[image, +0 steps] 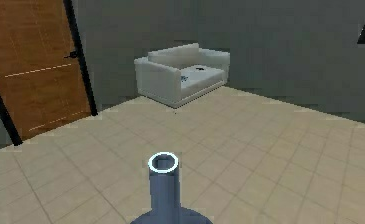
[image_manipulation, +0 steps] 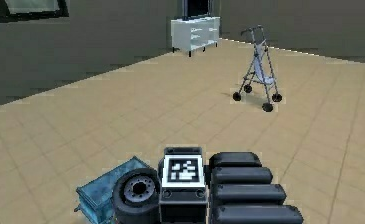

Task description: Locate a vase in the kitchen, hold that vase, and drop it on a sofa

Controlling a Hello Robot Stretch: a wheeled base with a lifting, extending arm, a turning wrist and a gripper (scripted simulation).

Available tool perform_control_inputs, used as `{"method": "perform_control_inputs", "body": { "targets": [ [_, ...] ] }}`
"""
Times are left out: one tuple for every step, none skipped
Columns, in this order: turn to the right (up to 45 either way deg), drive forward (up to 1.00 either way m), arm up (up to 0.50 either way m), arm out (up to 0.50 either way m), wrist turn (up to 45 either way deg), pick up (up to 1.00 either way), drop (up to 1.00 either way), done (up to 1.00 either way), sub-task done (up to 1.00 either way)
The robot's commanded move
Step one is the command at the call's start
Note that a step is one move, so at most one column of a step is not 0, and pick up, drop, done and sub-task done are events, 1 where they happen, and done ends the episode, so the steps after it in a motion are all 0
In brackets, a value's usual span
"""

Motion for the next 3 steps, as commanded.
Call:
{"method": "perform_control_inputs", "body": {
  "targets": [
    [0.0,0.65,0.0,0.0,0.0,0.0,0.0,0.0,0.0],
    [0.0,1.0,0.0,0.0,0.0,0.0,0.0,0.0,0.0],
    [3.0,0.0,0.0,0.0,0.0,0.0,0.0,0.0,0.0]
  ]
}}
